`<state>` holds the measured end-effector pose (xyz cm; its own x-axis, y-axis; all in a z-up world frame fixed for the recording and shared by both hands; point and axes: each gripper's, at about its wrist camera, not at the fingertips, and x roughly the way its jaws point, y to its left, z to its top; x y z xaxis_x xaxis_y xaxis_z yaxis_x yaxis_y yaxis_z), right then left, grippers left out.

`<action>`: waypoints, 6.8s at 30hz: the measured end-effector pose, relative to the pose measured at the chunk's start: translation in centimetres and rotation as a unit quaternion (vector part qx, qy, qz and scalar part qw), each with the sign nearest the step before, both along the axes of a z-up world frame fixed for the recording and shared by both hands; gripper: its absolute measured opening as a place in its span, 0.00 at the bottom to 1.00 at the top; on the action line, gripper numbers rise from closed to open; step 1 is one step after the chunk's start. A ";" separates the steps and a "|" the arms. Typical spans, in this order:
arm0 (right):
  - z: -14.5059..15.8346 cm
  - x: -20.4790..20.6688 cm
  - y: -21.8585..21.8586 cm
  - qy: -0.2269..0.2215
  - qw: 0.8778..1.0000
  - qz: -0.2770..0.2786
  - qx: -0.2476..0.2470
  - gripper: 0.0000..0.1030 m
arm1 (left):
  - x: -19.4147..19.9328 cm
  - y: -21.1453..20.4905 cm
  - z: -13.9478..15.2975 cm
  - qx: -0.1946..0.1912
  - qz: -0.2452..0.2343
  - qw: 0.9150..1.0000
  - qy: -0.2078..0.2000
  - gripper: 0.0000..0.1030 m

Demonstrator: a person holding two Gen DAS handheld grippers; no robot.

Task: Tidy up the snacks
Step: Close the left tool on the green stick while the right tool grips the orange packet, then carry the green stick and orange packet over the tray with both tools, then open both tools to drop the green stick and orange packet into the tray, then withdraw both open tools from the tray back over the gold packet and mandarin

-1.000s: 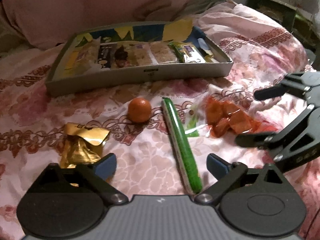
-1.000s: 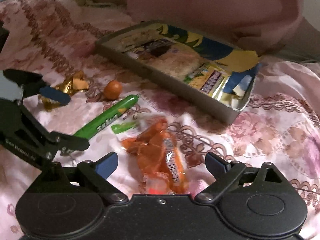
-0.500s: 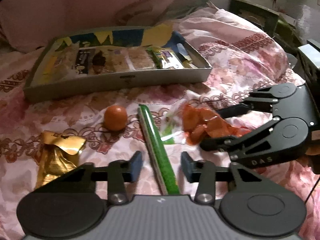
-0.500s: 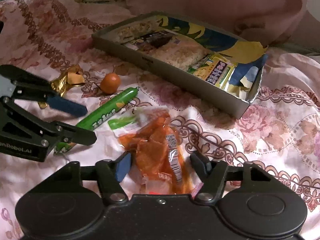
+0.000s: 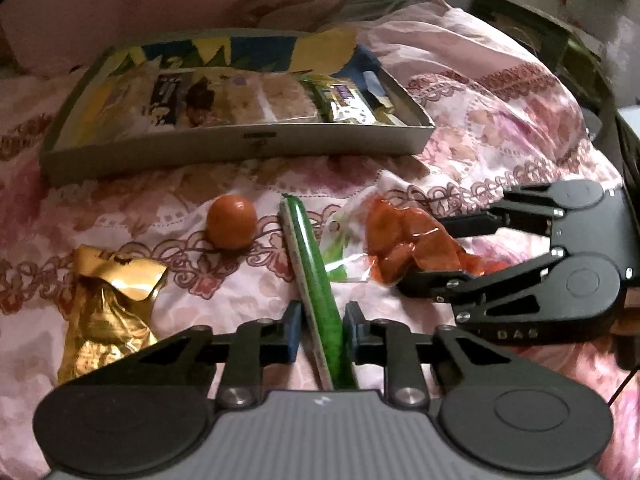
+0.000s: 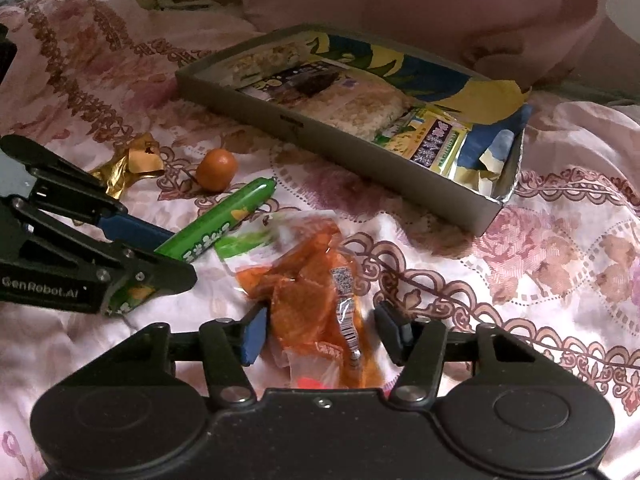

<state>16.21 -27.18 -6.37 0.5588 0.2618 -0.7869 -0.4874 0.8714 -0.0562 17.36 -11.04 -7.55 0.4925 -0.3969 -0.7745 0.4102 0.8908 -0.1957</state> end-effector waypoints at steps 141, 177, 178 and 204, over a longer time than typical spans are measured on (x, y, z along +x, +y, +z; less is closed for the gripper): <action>13.7 -0.3 1.5 -0.254 0.934 -0.215 0.129 0.98 | 2.1 11.2 12.8 -0.095 0.226 0.937 -0.250 1.00; 10.8 -14.6 6.9 -0.168 0.964 -0.167 0.120 0.99 | -11.3 13.9 9.6 0.015 0.258 0.959 -0.117 1.00; 10.6 -14.6 7.0 -0.164 0.965 -0.166 0.118 0.99 | -11.3 13.8 9.4 0.019 0.253 0.961 -0.113 1.00; 7.8 -12.0 7.6 -0.092 0.974 -0.185 0.089 0.99 | -8.0 12.0 6.5 0.078 0.218 0.973 -0.020 1.00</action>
